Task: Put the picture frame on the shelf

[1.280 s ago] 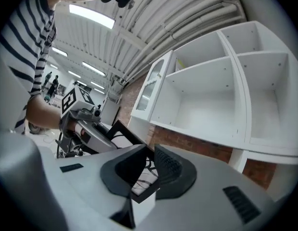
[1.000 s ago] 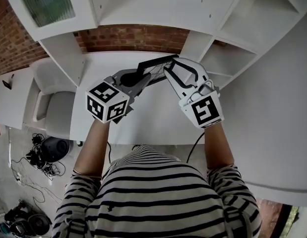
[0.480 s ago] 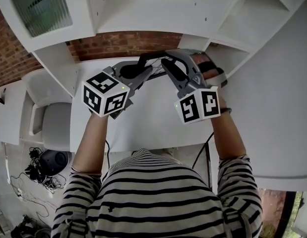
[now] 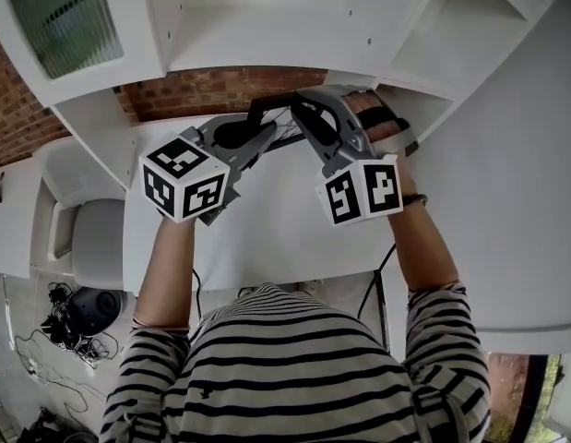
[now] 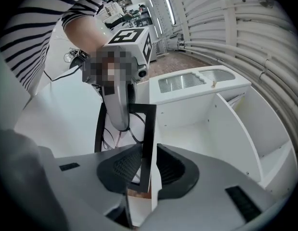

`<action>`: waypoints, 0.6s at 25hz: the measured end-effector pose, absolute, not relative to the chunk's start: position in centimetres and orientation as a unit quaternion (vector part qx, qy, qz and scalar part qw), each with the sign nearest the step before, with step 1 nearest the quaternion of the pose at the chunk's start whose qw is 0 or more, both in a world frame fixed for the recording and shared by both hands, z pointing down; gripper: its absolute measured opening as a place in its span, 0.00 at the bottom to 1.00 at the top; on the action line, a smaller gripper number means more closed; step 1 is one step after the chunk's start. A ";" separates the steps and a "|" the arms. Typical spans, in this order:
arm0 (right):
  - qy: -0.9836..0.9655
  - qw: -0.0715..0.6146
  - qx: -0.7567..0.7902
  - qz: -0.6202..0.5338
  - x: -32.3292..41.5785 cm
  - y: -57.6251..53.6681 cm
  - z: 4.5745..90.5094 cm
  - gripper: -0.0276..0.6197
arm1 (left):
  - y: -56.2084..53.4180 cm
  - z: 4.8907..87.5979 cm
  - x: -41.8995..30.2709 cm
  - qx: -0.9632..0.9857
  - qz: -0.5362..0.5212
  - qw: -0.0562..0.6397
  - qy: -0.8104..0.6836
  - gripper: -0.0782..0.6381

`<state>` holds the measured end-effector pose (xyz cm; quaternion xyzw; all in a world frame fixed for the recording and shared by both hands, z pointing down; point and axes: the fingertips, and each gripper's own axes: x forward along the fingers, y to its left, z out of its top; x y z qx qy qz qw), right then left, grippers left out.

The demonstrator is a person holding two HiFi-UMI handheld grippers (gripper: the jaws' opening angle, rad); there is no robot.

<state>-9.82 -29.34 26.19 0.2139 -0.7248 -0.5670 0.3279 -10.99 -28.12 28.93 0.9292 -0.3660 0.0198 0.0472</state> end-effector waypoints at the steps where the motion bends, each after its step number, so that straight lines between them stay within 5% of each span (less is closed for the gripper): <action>1: -0.726 0.328 0.213 -0.565 -9.9 -29.3 26.1 0.17 | -28.1 28.8 -11.0 0.929 0.019 0.046 -0.366 0.14; 15: -0.728 0.362 0.189 -0.551 -10.5 -29.5 26.2 0.14 | -28.2 28.8 -11.3 0.931 0.029 0.018 -0.364 0.15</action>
